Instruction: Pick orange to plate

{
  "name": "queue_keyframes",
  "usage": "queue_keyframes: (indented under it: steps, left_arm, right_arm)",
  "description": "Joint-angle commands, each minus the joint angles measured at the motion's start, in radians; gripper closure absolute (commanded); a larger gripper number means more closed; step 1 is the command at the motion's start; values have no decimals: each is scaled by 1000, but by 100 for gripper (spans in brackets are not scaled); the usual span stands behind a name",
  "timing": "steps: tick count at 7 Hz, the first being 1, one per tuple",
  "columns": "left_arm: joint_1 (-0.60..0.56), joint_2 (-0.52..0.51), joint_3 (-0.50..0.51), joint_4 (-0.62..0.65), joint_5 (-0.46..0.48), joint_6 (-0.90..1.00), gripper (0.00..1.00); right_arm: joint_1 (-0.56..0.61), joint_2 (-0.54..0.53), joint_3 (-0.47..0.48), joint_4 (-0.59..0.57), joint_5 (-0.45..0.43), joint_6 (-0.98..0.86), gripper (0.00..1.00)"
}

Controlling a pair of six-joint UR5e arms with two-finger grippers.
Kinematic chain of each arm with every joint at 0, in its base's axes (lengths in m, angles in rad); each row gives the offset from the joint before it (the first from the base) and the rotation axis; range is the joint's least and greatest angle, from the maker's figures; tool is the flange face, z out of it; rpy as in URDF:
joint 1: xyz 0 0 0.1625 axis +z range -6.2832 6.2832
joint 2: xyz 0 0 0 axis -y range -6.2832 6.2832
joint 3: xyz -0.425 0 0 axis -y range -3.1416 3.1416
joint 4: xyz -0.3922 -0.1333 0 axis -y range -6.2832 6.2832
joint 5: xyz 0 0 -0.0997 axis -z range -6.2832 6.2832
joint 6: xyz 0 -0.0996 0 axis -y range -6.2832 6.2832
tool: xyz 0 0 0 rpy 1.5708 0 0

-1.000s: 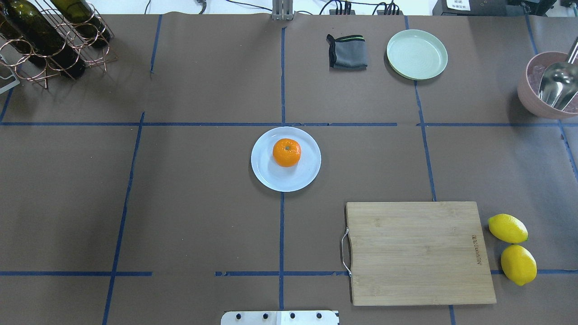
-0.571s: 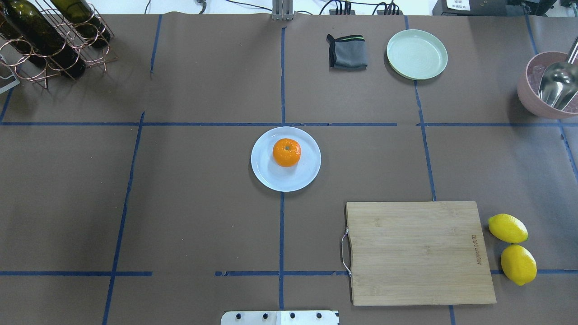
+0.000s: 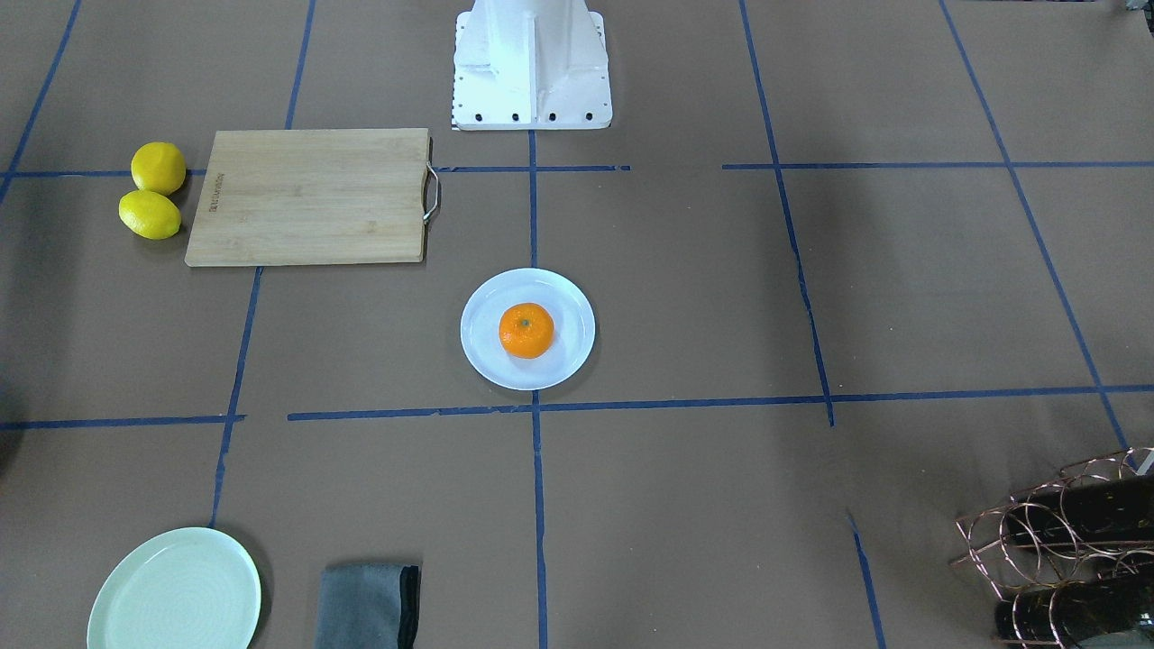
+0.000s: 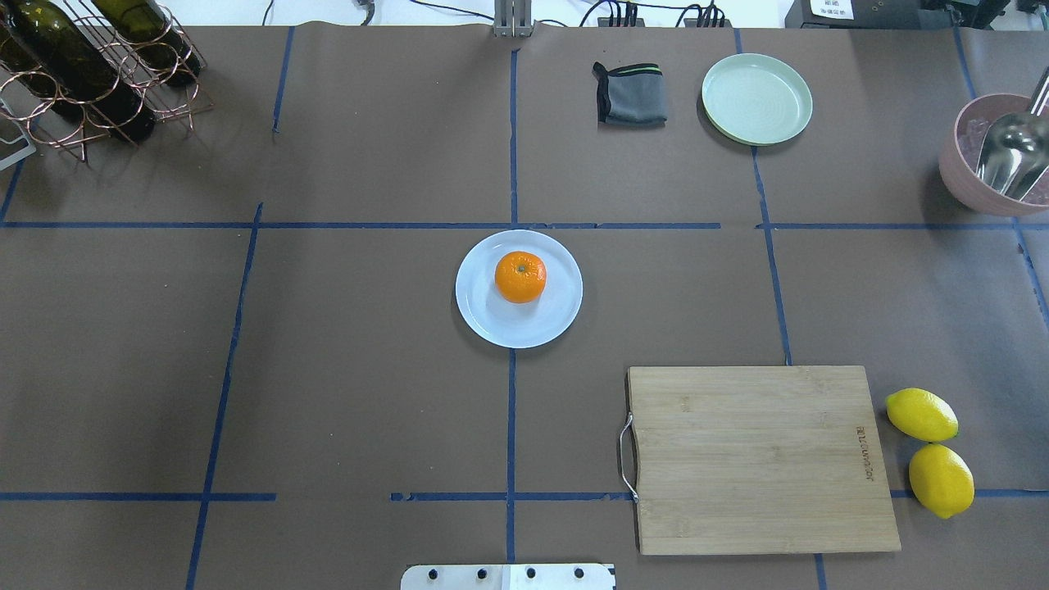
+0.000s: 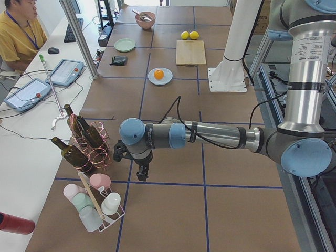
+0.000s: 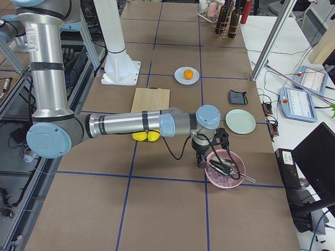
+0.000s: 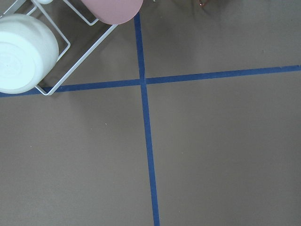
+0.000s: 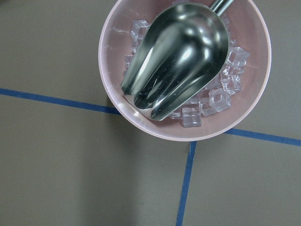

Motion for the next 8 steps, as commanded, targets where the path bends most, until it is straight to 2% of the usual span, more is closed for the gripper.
queue_keyframes:
  steps: [1,7,8]
  left_arm:
    - [-3,6,-1,-8,-3,21,0]
    - [-1,0,-1,3,-34,12,0]
    - [-1,-2,5,4,-33,13,0]
  right_arm:
    - [-19,2,0,1,-1,1,0]
    - [-40,5,-3,-9,13,1,0]
    - [-39,5,-1,-15,60,0,0]
